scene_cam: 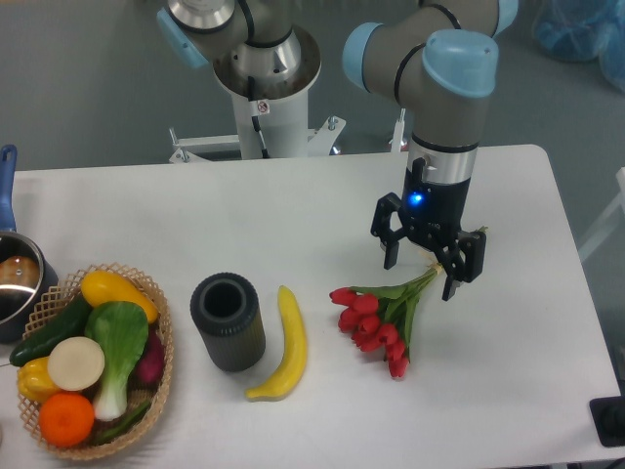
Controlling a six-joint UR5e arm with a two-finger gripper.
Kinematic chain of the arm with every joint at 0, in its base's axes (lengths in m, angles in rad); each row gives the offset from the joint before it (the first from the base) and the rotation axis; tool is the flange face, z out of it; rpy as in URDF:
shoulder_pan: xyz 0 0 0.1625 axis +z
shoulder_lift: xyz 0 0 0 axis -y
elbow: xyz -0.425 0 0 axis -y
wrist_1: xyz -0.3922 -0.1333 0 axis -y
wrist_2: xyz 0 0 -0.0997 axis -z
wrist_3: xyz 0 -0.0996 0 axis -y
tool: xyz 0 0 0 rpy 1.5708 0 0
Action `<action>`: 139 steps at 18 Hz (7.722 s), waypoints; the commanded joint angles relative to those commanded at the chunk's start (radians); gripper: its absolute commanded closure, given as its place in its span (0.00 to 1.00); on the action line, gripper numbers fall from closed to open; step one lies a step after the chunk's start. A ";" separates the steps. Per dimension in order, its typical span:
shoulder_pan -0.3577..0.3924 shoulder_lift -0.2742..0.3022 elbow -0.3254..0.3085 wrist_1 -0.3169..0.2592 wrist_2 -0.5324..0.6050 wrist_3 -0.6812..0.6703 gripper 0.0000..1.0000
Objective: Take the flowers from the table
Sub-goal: 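Move the open gripper over the green stems of the red tulips, then lower the open gripper down around the tulip stems, then close the gripper on the tulip stems, then lift the gripped tulip bunch up off the table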
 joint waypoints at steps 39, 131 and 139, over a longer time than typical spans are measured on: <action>0.106 -0.164 -0.029 -0.037 0.051 0.143 0.00; 0.144 -0.244 -0.124 -0.040 -0.026 0.245 0.68; 0.150 -0.219 -0.120 -0.044 -0.032 0.245 0.71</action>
